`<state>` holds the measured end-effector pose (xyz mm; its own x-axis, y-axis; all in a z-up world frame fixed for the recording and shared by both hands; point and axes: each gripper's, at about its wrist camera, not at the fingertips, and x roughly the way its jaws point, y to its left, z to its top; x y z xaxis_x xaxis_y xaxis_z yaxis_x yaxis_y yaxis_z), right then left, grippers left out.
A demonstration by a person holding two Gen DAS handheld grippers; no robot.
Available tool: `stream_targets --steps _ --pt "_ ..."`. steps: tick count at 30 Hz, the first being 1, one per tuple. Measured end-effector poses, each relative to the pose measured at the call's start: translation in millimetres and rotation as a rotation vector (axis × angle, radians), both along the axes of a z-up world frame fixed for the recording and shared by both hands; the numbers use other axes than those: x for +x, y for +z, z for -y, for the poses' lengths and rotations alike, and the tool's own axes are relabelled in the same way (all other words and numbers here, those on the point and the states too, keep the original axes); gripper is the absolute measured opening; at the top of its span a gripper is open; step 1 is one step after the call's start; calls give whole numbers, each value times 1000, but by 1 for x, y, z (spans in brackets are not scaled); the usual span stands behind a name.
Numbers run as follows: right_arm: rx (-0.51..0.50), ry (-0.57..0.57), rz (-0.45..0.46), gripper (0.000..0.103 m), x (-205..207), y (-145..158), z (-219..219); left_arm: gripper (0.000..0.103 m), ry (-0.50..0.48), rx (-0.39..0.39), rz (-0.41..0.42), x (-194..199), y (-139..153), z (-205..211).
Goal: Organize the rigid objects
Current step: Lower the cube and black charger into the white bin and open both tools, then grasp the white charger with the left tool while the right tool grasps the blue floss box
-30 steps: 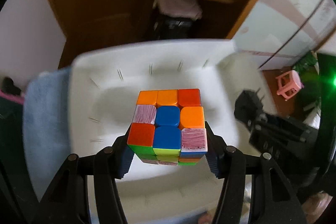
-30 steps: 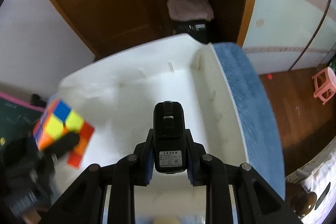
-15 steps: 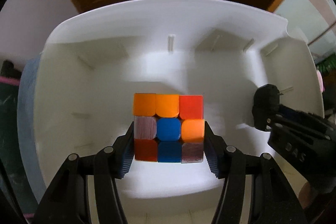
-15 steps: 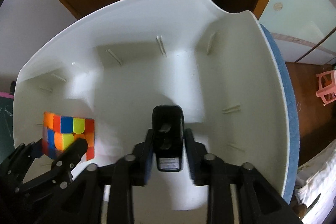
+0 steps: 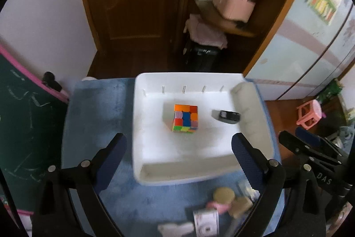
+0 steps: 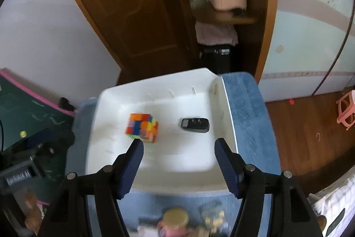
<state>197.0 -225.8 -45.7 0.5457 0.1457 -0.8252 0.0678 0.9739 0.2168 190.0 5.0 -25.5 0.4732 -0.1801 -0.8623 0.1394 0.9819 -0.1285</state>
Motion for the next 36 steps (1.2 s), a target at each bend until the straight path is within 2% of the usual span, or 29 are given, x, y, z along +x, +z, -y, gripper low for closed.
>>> stream_targets --steps 4,8,18,21,23,26,36 --pt "-5 -33 61 67 -40 33 -2 96 -10 15 58 -36 33 -16" --pt "-40 -87 129 67 -94 60 -17 98 -45 19 98 -66 48 -30" --pt "-182 -51 187 67 -196 68 -87 99 -156 59 68 -133 24 -56" --pt "-231 -22 197 67 -216 60 -106 99 -193 56 45 -144 11 -58" --pt "-259 -19 157 67 -222 44 -115 99 -224 60 32 -152 -1 -56" --pt "-234 -33 105 67 -232 23 -119 99 -300 71 17 -163 -27 -46" --pt "-211 -190 -23 67 -240 -60 -83 99 -595 92 -100 -193 -134 3"
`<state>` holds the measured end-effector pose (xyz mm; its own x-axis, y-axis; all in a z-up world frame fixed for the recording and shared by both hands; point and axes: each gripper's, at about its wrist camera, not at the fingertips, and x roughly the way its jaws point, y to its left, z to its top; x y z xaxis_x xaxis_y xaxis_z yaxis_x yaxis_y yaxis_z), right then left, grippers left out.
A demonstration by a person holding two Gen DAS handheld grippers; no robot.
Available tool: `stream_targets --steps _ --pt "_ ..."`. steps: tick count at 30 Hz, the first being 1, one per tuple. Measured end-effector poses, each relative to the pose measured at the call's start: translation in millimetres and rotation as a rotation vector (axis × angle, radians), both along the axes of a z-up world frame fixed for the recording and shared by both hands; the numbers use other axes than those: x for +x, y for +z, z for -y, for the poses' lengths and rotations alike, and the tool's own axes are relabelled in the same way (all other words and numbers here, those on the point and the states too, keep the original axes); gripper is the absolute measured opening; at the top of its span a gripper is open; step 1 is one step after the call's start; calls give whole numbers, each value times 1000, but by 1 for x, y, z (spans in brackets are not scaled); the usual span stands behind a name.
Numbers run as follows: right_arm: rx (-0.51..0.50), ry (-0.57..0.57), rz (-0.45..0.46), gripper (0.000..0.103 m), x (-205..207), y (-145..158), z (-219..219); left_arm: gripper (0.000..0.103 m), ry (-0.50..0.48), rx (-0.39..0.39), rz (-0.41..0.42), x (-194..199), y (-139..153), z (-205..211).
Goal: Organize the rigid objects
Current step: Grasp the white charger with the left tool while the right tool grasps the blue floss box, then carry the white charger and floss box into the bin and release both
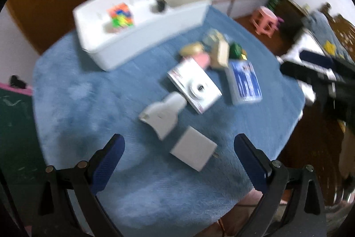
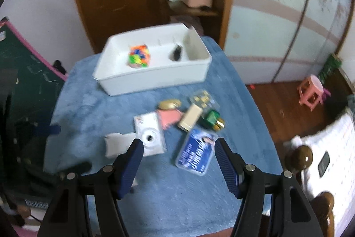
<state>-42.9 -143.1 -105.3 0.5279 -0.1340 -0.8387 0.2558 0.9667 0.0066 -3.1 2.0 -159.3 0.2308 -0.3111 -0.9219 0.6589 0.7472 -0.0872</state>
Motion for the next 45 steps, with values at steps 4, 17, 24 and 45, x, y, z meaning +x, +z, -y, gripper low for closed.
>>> stream_targets --steps 4,17,24,45 --pt "78 -88 -34 67 7 -30 27 99 -95 35 -49 -1 -39 10" --pt "183 -275 -147 67 43 -109 61 99 -320 113 -84 -4 -71 29" --pt "194 -280 -167 78 52 -126 59 98 -325 150 -78 -6 -85 34" --pt "142 -262 -220 63 50 -136 38 63 -315 114 -118 -21 -91 30"
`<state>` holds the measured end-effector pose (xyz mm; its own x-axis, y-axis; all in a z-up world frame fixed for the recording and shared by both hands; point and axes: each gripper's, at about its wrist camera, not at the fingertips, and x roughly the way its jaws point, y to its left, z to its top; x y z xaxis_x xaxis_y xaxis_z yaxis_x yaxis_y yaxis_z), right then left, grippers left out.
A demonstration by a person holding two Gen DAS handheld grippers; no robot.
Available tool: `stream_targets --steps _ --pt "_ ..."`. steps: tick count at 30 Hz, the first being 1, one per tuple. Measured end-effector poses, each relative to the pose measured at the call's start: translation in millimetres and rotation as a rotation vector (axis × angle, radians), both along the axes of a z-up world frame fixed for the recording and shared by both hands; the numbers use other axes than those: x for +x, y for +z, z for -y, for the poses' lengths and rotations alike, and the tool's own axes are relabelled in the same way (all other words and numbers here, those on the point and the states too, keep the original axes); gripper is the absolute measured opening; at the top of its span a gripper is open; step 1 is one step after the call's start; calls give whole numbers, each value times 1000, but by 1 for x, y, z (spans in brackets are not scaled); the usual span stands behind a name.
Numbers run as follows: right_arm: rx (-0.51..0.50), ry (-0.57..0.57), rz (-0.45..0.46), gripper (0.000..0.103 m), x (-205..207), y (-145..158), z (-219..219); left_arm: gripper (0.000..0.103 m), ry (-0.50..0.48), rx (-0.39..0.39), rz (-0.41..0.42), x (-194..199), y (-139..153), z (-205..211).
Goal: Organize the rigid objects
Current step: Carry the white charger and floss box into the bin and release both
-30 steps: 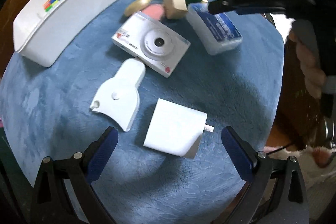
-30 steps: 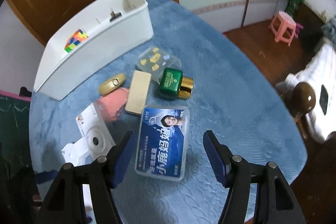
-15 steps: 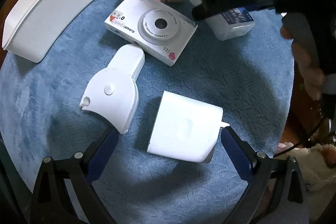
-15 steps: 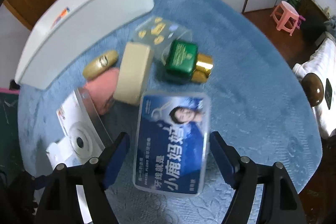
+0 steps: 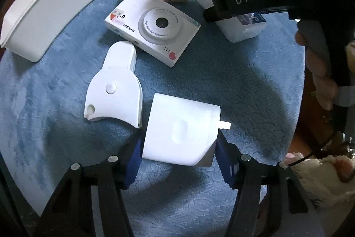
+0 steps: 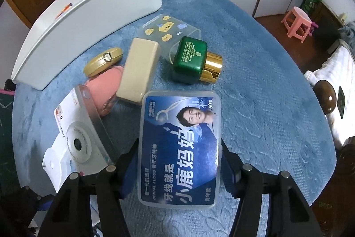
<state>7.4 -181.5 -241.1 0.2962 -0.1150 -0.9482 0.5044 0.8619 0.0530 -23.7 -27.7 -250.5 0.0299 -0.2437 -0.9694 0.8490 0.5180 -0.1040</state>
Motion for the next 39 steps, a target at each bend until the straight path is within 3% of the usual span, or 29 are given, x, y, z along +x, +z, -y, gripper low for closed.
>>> stream_targets --steps 5,10,15,20,27,31,35,39 --pt "-8 26 30 63 -7 12 -12 63 61 -2 -7 1 8 8" --pt "-6 63 77 63 -18 38 -12 63 122 -11 42 2 40 5" --pt "-16 118 157 63 -23 90 -18 63 229 -69 98 10 97 -5" --pt "-50 202 263 63 -17 158 -24 63 353 -109 198 43 169 -19" --pt "-104 319 390 63 27 248 -20 63 515 -178 299 107 246 -19" --pt "-136 376 450 63 65 284 -14 63 572 -203 324 142 265 -11" --pt "-177 424 474 63 112 298 -10 63 634 -197 384 176 272 -5" --pt "-155 452 434 63 163 283 1 63 716 -202 410 211 256 -1"
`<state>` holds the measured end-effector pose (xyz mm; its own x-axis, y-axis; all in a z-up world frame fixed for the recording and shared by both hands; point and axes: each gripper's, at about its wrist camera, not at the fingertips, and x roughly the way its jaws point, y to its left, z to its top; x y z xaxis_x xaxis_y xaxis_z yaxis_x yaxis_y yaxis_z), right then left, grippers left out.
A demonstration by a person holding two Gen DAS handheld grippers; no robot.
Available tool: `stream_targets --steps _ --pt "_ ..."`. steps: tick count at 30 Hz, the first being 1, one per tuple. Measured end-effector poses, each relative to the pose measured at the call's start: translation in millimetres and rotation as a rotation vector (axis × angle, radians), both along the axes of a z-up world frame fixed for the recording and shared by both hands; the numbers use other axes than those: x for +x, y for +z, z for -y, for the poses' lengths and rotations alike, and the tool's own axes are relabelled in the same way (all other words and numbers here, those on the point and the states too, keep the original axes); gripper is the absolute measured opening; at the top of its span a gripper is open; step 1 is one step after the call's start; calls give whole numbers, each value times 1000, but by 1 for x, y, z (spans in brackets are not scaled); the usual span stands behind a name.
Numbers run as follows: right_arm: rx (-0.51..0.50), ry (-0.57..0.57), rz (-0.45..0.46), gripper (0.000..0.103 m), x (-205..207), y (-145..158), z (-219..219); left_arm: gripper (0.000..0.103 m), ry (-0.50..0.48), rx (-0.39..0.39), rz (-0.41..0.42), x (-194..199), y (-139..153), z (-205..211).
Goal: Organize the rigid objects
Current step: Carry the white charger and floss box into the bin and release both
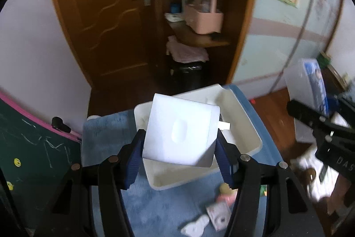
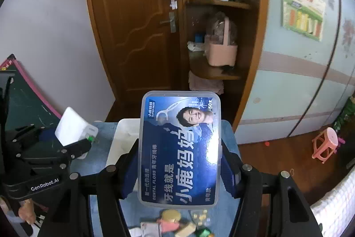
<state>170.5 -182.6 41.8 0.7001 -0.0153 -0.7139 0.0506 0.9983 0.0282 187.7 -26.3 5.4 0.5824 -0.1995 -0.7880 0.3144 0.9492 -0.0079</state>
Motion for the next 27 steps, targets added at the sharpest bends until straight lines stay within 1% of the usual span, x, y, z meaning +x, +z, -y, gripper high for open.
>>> stream_targets --steps 2,4,5,6,8,9,11,13,15,17,21,27 --pt "1 4 -47 63 29 -19 6 63 49 13 -4 14 -9 1" --pt "-7 10 -94 63 50 -40 6 63 87 11 -31 31 -28 2" --pt "-9 15 -118 63 62 -50 8 63 106 4 -52 41 -42 2" --pt "-8 22 -156 63 75 -67 9 63 122 4 -71 47 -52 2" --pt "-6 31 -203 63 89 -91 10 63 158 9 -121 59 -83 1" --pt "-5 37 -244 63 100 -110 11 63 168 11 -143 63 -95 2" --pt "-9 48 -299 63 111 -140 12 61 192 19 -196 71 -125 2" --pt "-18 60 -354 63 121 -169 15 59 200 19 -232 75 -144 4" --pt "-11 67 -396 63 127 -190 15 59 207 29 -277 76 -163 7" --pt "-11 70 -437 63 133 -214 16 59 204 46 -300 77 -178 12" --pt "-10 80 -480 63 140 -241 12 59 201 68 -340 78 -203 20" --pt "-4 108 -538 64 148 -265 9 59 188 87 -366 77 -219 23"
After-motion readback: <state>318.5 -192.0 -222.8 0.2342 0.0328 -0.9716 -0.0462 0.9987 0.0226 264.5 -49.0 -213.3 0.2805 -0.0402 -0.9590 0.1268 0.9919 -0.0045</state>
